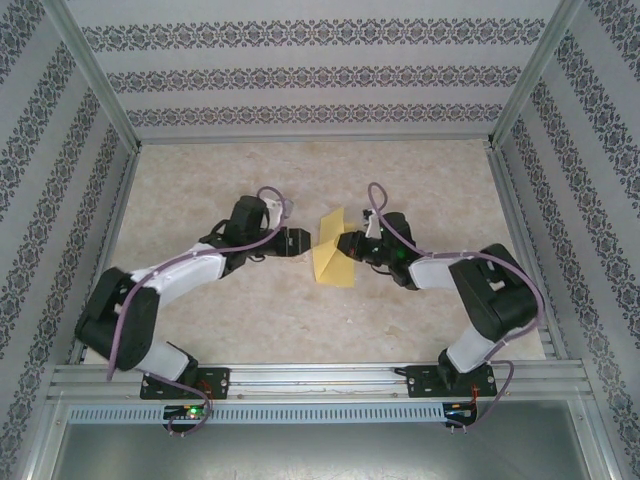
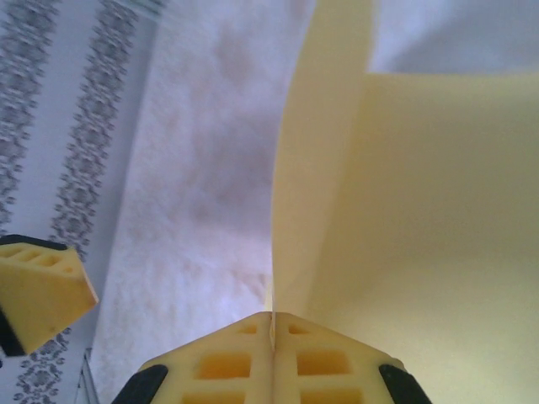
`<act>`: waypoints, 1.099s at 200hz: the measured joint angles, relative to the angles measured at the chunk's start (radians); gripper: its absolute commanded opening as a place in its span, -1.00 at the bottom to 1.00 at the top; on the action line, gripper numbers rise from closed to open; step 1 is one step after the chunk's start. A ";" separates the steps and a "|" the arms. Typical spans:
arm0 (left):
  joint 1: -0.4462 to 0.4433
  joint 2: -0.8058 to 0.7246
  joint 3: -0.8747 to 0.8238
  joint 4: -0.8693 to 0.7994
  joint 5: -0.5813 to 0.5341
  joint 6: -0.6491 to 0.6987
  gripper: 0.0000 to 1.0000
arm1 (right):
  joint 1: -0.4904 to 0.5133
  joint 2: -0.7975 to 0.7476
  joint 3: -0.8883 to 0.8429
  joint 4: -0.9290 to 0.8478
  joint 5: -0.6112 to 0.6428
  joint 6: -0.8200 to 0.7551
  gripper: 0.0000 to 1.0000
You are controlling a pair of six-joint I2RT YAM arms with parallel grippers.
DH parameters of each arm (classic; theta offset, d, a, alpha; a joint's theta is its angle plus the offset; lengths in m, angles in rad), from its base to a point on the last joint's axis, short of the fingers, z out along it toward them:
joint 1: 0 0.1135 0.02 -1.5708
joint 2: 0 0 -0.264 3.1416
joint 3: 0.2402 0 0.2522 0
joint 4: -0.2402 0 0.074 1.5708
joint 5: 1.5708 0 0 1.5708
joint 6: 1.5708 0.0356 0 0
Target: Fold a paper plane with a square sheet of paper (fold left side to right side)
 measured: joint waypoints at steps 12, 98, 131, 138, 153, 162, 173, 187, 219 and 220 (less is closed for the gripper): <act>0.033 -0.055 -0.001 -0.001 0.014 0.000 0.23 | -0.027 -0.075 -0.002 0.008 -0.017 -0.010 -1.00; 0.137 -0.182 -0.135 0.558 0.231 -0.367 0.66 | -0.125 -0.492 -0.003 0.162 -0.159 -0.009 -1.00; 0.100 -0.108 -0.114 0.765 0.296 -0.512 0.66 | -0.116 -0.488 0.004 0.205 -0.164 0.030 -1.00; 0.088 -0.100 -0.111 0.788 0.304 -0.529 0.66 | -0.111 -0.483 0.006 0.211 -0.164 0.034 -1.00; 0.064 -0.087 -0.103 0.829 0.317 -0.555 0.65 | -0.092 -0.470 0.014 0.222 -0.163 0.042 -1.00; 0.053 -0.078 -0.095 0.848 0.322 -0.563 0.64 | -0.079 -0.463 0.018 0.230 -0.163 0.049 -1.00; 0.037 -0.059 -0.076 0.863 0.325 -0.573 0.63 | -0.063 -0.457 0.023 0.238 -0.163 0.056 -1.00; 0.020 -0.029 -0.048 0.881 0.328 -0.584 0.60 | -0.046 -0.447 0.031 0.250 -0.163 0.059 -1.00; 0.003 0.040 -0.021 0.933 0.336 -0.623 0.48 | -0.031 -0.429 0.036 0.275 -0.158 0.065 -1.00; 0.003 0.042 -0.020 0.934 0.336 -0.624 0.48 | -0.031 -0.429 0.036 0.277 -0.158 0.066 -1.00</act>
